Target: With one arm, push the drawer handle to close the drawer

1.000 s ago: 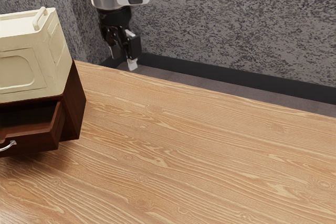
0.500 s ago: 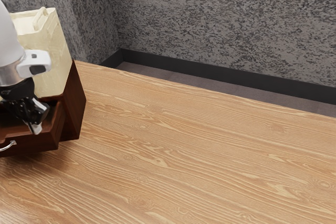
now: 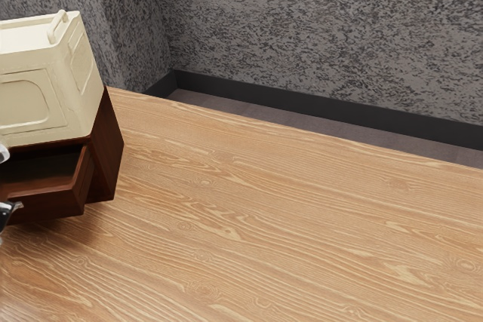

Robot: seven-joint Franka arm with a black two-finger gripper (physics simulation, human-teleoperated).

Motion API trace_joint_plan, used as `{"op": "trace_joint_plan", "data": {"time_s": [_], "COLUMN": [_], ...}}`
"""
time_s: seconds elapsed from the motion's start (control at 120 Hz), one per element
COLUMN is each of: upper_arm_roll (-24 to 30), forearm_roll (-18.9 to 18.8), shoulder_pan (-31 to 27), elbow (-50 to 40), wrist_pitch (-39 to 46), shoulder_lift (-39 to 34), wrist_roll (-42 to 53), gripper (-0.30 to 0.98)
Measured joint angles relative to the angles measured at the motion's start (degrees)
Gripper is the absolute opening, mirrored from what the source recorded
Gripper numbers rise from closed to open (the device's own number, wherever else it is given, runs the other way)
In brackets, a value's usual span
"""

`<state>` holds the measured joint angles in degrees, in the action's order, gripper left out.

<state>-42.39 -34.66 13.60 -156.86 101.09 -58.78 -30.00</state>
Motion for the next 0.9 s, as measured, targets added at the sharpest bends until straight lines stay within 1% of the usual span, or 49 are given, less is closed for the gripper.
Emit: {"op": "trace_joint_plan", "data": {"time_s": [0.083, 0.133, 0.175, 0.308, 0.375, 0.442, 0.525, 0.617, 0.9], "upper_arm_roll": [-3.6, -7.5, -9.5, -11.9, -14.1, -15.0, -15.4, -15.6, -22.1], "forearm_roll": [-4.3, -7.3, -9.3, -14.3, -17.0, -19.0, -20.6, -21.6, -23.9], "shoulder_pan": [1.5, 3.7, 4.8, 6.3, 8.1, 9.7, 11.4, 12.6, 19.7], "elbow": [0.1, 0.1, 0.2, 0.9, 1.3, 1.9, 3.0, 4.4, 10.0], "wrist_pitch": [2.3, 4.3, 6.0, 9.8, 11.0, 11.9, 12.6, 13.1, 13.7], "shoulder_lift": [0.2, 0.2, 0.2, 0.9, 1.2, 1.4, 1.8, 2.4, 3.6], "wrist_roll": [-2.0, -3.0, -3.9, -6.2, -7.1, -8.0, -8.9, -9.7, -11.1], "gripper": [-0.10, -0.10, -0.10, -0.10, -0.10, -0.10, -0.10, -0.09, -0.10]}}
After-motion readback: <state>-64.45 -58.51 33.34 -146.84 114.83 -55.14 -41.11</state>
